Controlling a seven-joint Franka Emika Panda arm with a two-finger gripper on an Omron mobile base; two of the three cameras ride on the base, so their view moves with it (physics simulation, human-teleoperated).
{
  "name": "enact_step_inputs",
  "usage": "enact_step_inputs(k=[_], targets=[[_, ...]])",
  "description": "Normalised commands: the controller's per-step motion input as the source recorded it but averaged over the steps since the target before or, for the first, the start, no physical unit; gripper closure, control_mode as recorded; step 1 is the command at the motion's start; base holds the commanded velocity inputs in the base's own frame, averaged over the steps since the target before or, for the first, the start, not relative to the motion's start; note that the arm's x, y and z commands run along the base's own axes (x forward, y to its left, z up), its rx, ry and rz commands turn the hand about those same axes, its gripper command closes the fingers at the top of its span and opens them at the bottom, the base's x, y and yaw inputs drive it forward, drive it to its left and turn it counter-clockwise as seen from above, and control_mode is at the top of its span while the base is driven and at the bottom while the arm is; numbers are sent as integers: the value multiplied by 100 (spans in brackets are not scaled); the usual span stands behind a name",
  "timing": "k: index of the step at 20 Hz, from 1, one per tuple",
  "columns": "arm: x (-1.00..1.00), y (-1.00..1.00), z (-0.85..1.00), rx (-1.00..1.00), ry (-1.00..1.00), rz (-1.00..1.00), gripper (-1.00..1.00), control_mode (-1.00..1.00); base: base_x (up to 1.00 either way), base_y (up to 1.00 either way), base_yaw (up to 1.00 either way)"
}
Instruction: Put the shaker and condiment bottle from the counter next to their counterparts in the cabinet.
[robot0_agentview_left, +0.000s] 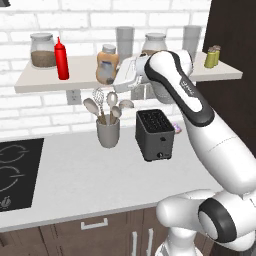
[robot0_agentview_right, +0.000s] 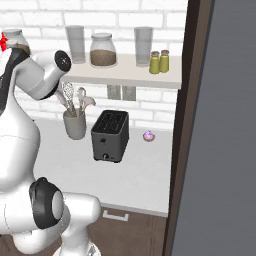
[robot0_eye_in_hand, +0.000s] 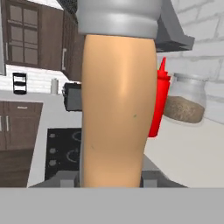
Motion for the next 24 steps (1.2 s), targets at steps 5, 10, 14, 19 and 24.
enact_step_inputs(k=[5, 10, 14, 19, 24], targets=[[33, 15, 0, 7, 6, 0, 100, -100, 0, 0, 0], [34, 17, 0, 0, 1, -1, 100, -100, 0, 0, 0], [34, 9, 0, 0, 0, -1, 100, -100, 0, 0, 0], [37, 0, 0, -1, 0, -2, 100, -100, 0, 0, 0], [33, 1, 0, -6, 0, -1, 100, -100, 0, 0, 0]])
